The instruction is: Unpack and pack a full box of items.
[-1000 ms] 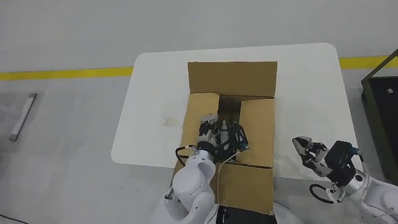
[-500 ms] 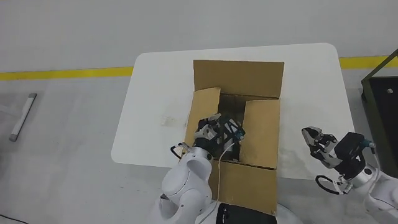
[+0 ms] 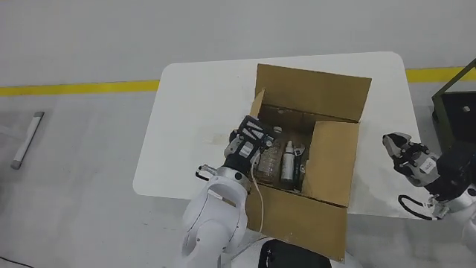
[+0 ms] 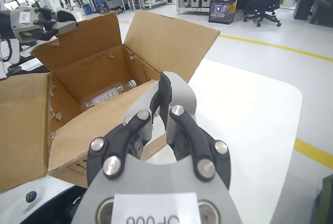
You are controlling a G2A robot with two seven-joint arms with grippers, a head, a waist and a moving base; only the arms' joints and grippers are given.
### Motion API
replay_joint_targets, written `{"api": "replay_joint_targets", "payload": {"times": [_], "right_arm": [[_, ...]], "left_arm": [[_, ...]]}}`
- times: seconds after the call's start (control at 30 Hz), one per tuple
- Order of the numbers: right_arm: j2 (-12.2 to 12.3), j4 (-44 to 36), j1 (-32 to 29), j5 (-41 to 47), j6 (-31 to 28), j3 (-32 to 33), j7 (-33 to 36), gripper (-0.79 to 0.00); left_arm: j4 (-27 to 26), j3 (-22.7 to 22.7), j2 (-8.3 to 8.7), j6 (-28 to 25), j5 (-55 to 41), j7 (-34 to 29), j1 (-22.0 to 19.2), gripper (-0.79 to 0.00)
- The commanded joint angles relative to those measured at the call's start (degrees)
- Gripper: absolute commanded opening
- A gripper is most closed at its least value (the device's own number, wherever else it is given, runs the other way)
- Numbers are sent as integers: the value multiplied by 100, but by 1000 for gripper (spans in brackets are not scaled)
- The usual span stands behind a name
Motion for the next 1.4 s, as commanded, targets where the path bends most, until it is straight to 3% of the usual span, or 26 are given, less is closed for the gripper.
{"api": "replay_joint_targets", "payload": {"times": [0.0,0.07,0.6,0.9,1.37], "right_arm": [[-3,-59,54,24,-32,-69,83,-785],[-7,-113,125,21,-46,-162,170,-785],[-58,-161,508,-258,41,-850,475,-785],[-84,-145,569,-399,137,-1049,523,-785],[-95,-115,442,-387,142,-933,500,-785]], "left_arm": [[61,-36,2,-43,79,9,-59,-142],[99,-45,7,-144,201,18,-112,0],[167,-239,139,-944,2432,148,-355,0],[517,-371,240,-1458,3895,370,-416,0],[877,-400,225,-1162,4300,439,-177,0]]}}
